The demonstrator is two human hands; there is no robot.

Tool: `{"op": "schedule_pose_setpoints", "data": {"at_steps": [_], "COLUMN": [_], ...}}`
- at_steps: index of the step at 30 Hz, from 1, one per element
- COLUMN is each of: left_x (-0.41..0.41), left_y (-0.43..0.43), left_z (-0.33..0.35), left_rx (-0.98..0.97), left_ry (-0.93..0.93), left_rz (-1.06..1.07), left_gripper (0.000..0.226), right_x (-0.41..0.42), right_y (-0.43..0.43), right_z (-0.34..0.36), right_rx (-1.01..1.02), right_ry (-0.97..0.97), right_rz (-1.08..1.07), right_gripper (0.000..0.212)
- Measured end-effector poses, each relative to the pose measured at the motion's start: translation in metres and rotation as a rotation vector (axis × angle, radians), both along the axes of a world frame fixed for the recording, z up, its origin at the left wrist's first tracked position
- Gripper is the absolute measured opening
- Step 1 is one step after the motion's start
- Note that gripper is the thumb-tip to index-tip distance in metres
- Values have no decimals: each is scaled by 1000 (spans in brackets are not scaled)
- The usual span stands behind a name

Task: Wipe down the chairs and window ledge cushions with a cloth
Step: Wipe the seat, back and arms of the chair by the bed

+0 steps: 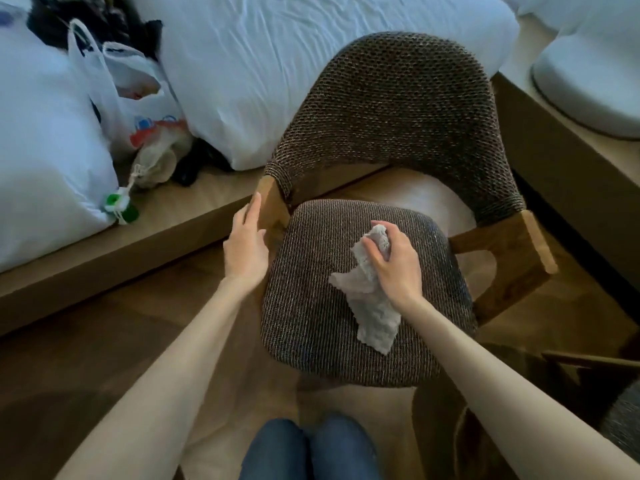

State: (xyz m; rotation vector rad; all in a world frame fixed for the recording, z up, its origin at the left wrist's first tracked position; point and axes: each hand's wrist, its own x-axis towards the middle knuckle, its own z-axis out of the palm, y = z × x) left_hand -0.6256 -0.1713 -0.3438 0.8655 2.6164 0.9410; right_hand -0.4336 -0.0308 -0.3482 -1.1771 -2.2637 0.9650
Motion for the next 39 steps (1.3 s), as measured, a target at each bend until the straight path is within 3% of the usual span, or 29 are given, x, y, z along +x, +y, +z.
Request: {"op": "schedule_pose_setpoints", "data": {"at_steps": [4, 7, 9, 13, 20, 27, 31, 35, 39], "left_x": [24, 45, 55, 62, 56, 59, 58, 58, 59], "left_y": [3, 9, 19, 40, 52, 46, 45, 46, 46], "left_z": [-37, -76, -106, -159, -190, -186, -185, -185, -184], "left_rx": [-108, -16, 61, 88, 118, 216, 215, 199, 167], "left_ry": [418, 611, 576, 235, 361, 337, 341, 369, 374], "left_rz": [9, -108, -262, -376, -467, -367, -345, -337, -353], "left_gripper": [83, 69, 58, 53, 60, 29, 22, 21, 22], "right_x": [-9, -10, -11, -12, -11, 3, 30, 57, 68], "right_y": [11, 19, 21, 26, 31, 20, 9, -1, -2], "right_z": [-55, -98, -127, -170, -184, -168, -150, -143, -144], "right_rx": [-63, -84, -103, 26, 254, 331, 500, 439, 416], "right_ry": [-15, 18, 28, 50, 185, 78, 165, -252, -299], "right_rz": [68, 98, 113, 84, 38, 137, 268, 472, 439], "right_gripper": [45, 45, 38, 19, 15, 25, 22, 33, 29]}}
